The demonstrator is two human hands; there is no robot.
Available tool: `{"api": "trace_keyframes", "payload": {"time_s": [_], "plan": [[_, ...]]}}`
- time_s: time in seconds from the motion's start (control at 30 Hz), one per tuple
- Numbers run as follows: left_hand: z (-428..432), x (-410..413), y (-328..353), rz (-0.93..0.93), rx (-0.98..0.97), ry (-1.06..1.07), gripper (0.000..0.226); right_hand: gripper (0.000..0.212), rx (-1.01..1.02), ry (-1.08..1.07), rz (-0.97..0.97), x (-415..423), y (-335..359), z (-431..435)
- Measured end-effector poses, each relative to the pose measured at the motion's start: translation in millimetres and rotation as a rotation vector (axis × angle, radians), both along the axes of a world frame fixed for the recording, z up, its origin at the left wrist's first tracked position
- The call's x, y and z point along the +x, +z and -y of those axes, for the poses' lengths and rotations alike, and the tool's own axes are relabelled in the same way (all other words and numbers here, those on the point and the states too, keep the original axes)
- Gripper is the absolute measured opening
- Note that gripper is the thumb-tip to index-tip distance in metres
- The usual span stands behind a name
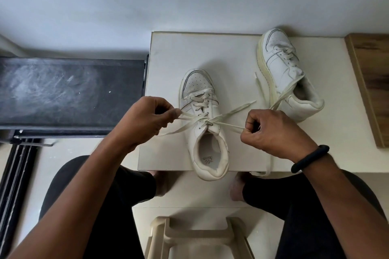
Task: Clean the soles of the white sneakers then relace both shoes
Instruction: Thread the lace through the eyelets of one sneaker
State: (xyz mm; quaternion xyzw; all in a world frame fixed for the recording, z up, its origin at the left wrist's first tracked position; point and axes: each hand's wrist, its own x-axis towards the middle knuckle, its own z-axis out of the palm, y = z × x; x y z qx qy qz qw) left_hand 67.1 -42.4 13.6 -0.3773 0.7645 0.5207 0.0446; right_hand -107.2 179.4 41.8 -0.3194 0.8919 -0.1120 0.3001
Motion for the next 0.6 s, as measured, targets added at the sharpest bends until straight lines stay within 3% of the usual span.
{"api": "trace_keyframes", "payload": {"time_s": [0.23, 0.6], "plan": [[-1.4, -0.6, 4.6, 0.050, -0.428, -0.222, 0.018, 0.009, 0.101, 0.069, -0.139, 4.2, 0.9, 1.8], [-1.7, -3.3, 3.0, 0.169, -0.418, -0.315, 0.018, 0.009, 0.179, 0.112, 0.002, 0.6, -5.8, 3.4]]}}
